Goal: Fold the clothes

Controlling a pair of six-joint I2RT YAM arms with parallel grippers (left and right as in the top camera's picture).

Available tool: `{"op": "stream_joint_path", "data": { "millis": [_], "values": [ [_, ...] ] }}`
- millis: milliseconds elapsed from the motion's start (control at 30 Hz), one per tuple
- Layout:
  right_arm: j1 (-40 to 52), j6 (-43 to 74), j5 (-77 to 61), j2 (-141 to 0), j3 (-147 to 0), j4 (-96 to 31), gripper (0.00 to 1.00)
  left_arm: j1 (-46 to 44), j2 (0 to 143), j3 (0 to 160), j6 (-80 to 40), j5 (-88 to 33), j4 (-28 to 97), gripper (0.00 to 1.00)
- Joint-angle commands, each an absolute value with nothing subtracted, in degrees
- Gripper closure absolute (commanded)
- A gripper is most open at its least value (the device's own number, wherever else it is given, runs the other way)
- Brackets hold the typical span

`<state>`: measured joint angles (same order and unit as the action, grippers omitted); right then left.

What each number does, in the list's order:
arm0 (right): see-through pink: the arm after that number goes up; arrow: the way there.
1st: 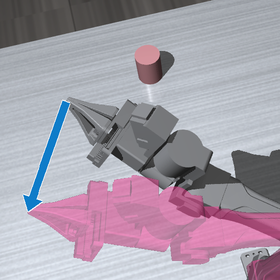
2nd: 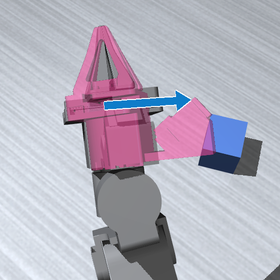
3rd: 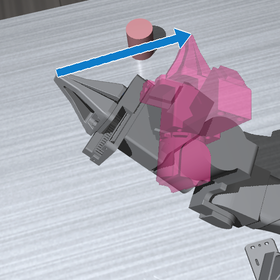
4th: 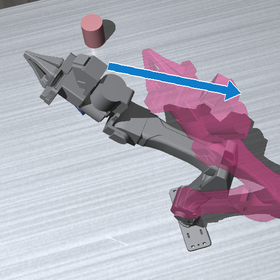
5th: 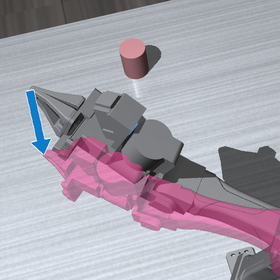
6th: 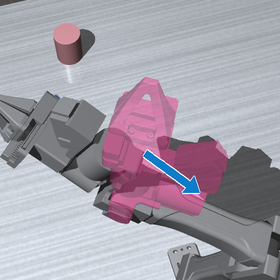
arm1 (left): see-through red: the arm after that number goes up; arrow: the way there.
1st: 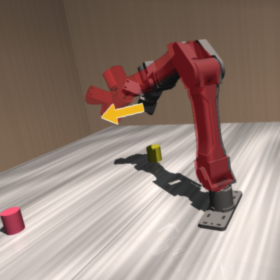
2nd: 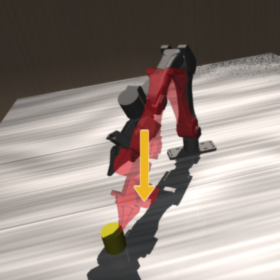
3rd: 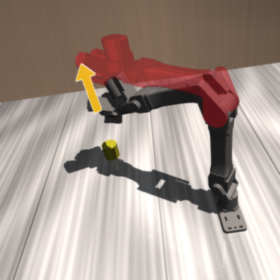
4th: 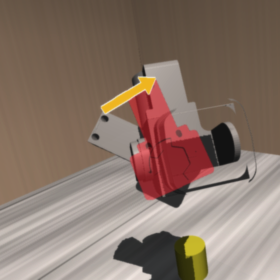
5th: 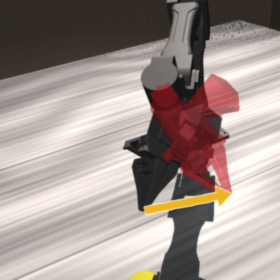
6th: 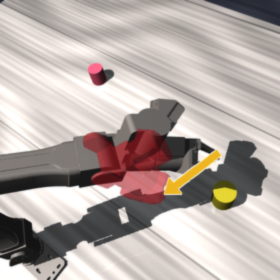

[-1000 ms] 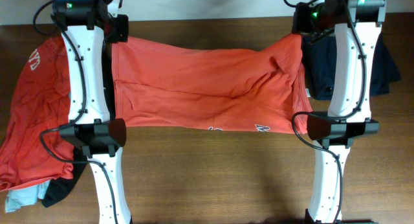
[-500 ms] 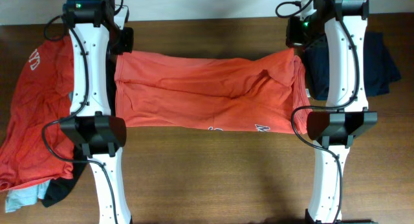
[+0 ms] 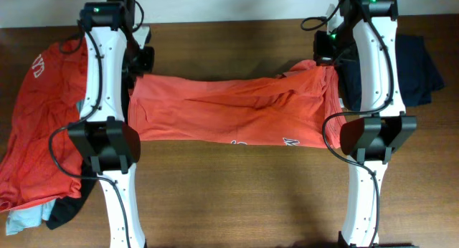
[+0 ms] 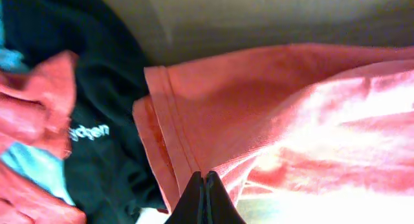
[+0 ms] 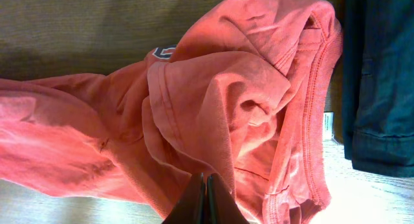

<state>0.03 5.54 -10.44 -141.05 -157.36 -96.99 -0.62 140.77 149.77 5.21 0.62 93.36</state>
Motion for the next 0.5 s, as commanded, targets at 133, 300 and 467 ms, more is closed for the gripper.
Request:
{"op": "stream_joint_path", "data": {
  "millis": [133,300,467],
  "values": [
    [0.0,4.5,-9.7,-140.6,-157.3,-97.3,0.96,-0.7,138.9,139.5,6.3,-0.2,90.2,0.99],
    [0.0,4.6,-9.9,-140.6,-157.3,-97.3,0.96,-0.7,138.9,136.0,6.3,-0.2,88.1,0.99],
    [0.0,4.9,-9.8,-139.1,-157.3,-97.3,0.96,-0.7,138.9,135.9,6.3,-0.2,87.2,0.99]
  ]
}}
